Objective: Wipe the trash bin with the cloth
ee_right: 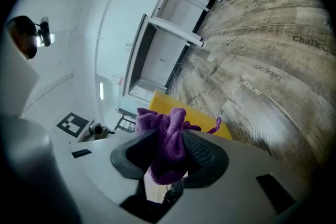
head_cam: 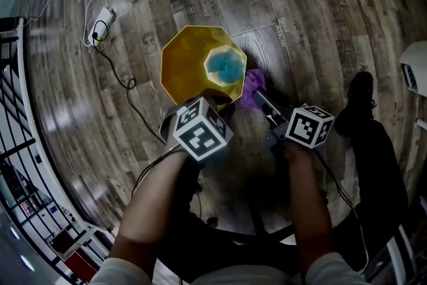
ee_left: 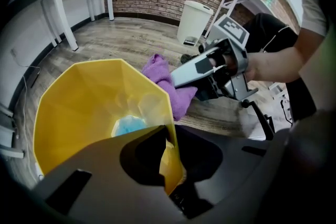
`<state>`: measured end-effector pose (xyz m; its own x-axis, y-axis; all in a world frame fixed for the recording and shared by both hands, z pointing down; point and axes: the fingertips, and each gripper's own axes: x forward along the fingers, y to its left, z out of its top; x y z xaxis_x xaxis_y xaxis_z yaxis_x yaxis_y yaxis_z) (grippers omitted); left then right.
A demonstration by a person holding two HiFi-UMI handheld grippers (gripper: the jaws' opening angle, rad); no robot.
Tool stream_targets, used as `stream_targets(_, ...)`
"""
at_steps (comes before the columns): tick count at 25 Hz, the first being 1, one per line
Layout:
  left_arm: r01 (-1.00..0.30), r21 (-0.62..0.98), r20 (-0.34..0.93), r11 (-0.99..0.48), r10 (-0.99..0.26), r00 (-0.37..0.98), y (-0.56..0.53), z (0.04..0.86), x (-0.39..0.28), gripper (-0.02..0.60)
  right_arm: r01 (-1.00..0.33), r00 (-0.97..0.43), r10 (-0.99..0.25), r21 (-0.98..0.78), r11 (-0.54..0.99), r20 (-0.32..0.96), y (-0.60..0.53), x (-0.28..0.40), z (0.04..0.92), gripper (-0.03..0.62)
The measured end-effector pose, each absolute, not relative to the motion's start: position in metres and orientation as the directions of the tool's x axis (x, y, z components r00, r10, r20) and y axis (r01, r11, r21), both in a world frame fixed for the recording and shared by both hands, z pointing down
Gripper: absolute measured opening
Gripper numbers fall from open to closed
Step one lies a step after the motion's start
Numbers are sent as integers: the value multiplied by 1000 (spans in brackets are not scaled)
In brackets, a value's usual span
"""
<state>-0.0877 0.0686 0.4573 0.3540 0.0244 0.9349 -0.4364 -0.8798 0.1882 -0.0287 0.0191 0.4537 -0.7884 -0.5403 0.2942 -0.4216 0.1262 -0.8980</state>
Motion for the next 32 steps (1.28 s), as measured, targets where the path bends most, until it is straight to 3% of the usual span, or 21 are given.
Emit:
stream_targets(20,-476,255,909,-842,40,416,72,456,-82,44,-734,-606,-396,-677,-54,690,8,-33,613,144)
stream_targets(28,-480,278,899,-832,50,434,74,455,-82,48,-850,-498,-319,-526,-4,806,1,-32,656,144)
stream_targets(32,-481,278,897,-831,45,439,74,455,-83,48,-903,-430,-283,-416,109,858,-1,-37,661,144)
